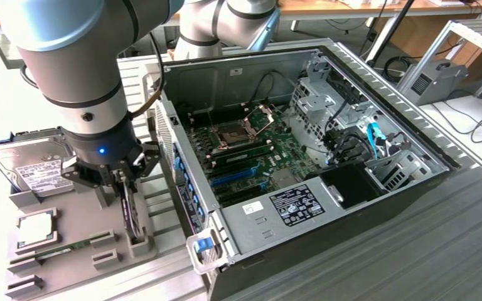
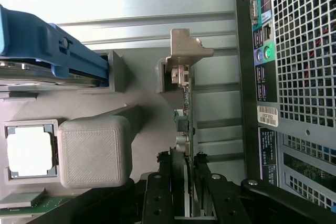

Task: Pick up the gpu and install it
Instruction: 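Pick up the gpu and move the gpu toward the slot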

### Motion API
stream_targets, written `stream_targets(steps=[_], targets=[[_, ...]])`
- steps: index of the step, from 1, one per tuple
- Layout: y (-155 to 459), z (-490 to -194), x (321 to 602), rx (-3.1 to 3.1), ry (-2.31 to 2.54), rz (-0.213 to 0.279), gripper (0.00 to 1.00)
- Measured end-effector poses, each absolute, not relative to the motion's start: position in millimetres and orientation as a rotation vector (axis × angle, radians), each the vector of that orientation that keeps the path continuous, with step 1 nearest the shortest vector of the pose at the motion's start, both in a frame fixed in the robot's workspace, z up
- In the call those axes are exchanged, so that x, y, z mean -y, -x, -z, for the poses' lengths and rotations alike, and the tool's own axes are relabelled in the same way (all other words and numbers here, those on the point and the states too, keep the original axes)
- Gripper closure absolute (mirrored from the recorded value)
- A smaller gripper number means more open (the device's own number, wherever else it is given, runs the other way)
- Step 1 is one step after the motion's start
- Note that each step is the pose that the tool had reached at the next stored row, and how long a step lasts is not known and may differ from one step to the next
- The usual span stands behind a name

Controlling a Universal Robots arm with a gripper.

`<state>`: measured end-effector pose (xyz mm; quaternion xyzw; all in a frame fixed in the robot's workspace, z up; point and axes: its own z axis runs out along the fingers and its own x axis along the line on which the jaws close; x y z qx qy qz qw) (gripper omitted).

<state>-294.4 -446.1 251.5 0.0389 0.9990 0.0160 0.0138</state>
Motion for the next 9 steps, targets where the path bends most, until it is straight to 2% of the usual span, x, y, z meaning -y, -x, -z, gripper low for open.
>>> stream_targets(steps=[9], targets=[[294.4,-252.0,446.1,-3.111,-0.121,-0.050,0.71]])
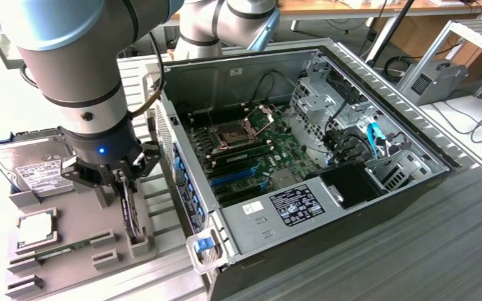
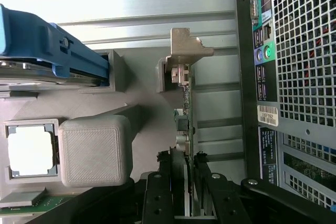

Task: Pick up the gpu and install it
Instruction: 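Pick up the gpu and move the gpu toward the slot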

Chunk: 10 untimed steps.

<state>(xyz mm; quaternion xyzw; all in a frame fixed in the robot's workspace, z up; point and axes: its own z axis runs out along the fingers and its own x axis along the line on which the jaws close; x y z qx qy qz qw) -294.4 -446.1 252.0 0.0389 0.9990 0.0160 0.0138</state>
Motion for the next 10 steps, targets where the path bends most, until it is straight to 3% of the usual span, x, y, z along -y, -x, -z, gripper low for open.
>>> stream_targets(steps=[10], targets=[[294.4,-259.3,446.1,-3.111,-0.121,-0.050,0.71]])
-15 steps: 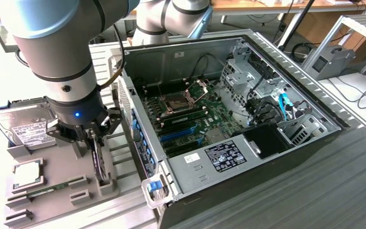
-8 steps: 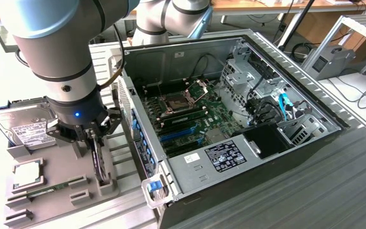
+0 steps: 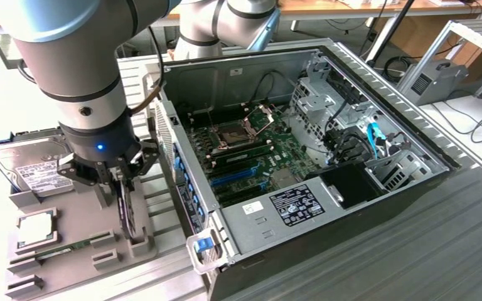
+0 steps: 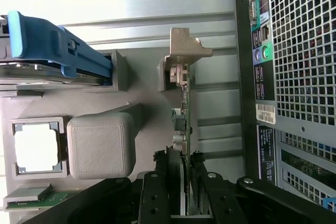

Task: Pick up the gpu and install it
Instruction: 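Pick up the gpu and move the gpu toward the slot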

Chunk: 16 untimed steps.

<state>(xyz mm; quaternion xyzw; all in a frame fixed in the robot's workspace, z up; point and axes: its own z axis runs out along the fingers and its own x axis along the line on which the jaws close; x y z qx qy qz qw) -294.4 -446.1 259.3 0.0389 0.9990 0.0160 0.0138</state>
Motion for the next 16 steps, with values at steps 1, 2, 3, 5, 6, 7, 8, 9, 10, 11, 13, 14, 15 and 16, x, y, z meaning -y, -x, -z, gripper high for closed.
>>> stream_targets(steps=[1,2,3,5,6,7,8,9,10,11,13,14,15,16], targets=[[294.5,-260.3,446.1,-3.111,-0.121,-0.050,0.71],[294.4,-260.7,446.1,-3.111,-0.121,-0.050,0.71],[294.4,-260.8,446.1,-3.111,-0.121,-0.050,0.71],[294.5,-261.2,446.1,-3.111,-0.121,-0.050,0.71],[294.5,-264.8,446.1,-3.111,-0.121,-0.050,0.71],[294.4,-272.7,446.1,-3.111,-0.121,-0.050,0.71],[294.5,-272.8,446.1,-3.111,-0.121,-0.050,0.71],[294.4,-272.8,446.1,-3.111,-0.121,-0.050,0.71],[294.4,-273.1,446.1,-3.111,-0.121,-0.050,0.71],[294.4,-273.2,446.1,-3.111,-0.121,-0.050,0.71],[294.5,-274.3,446.1,-3.111,-0.121,-0.050,0.71],[294.4,-274.4,446.1,-3.111,-0.121,-0.050,0.71],[294.5,-274.6,446.1,-3.111,-0.121,-0.050,0.71],[294.5,-274.8,446.2,-3.111,-0.121,-0.050,0.71]])
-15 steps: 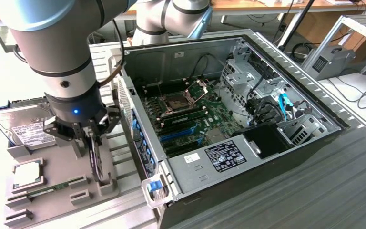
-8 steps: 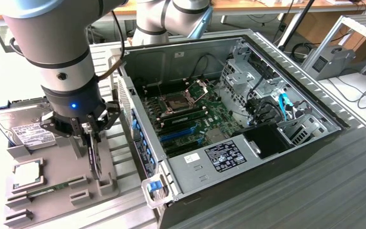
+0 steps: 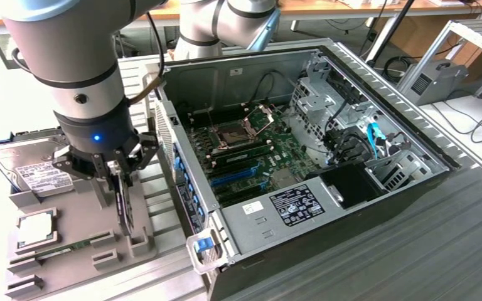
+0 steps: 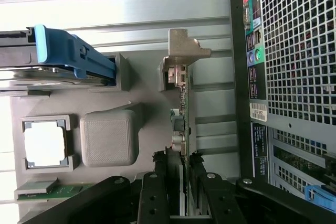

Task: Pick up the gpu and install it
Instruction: 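Pick up the gpu and move the gpu toward the slot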

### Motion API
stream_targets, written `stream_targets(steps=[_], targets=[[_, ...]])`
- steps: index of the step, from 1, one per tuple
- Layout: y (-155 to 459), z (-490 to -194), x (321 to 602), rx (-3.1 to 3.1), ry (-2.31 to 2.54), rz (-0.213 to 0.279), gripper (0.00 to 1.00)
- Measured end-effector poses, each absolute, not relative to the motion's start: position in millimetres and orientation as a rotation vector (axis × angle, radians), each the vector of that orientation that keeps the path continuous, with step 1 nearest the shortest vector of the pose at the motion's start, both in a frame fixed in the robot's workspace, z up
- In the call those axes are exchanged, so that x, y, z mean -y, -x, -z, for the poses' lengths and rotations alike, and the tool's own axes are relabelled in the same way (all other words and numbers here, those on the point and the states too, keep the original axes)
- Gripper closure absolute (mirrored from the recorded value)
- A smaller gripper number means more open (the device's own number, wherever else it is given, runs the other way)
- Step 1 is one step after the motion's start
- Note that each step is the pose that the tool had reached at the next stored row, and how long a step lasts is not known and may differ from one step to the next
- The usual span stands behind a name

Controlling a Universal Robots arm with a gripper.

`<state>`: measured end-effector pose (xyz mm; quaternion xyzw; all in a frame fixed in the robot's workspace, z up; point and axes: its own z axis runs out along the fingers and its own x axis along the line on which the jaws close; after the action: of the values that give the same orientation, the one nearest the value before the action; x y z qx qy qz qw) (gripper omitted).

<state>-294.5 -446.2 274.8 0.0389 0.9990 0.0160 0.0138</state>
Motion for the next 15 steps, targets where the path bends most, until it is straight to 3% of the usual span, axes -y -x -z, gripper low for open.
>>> stream_targets(steps=[15], targets=[[294.5,-278.9,446.1,-3.111,-0.121,-0.050,0.71]])
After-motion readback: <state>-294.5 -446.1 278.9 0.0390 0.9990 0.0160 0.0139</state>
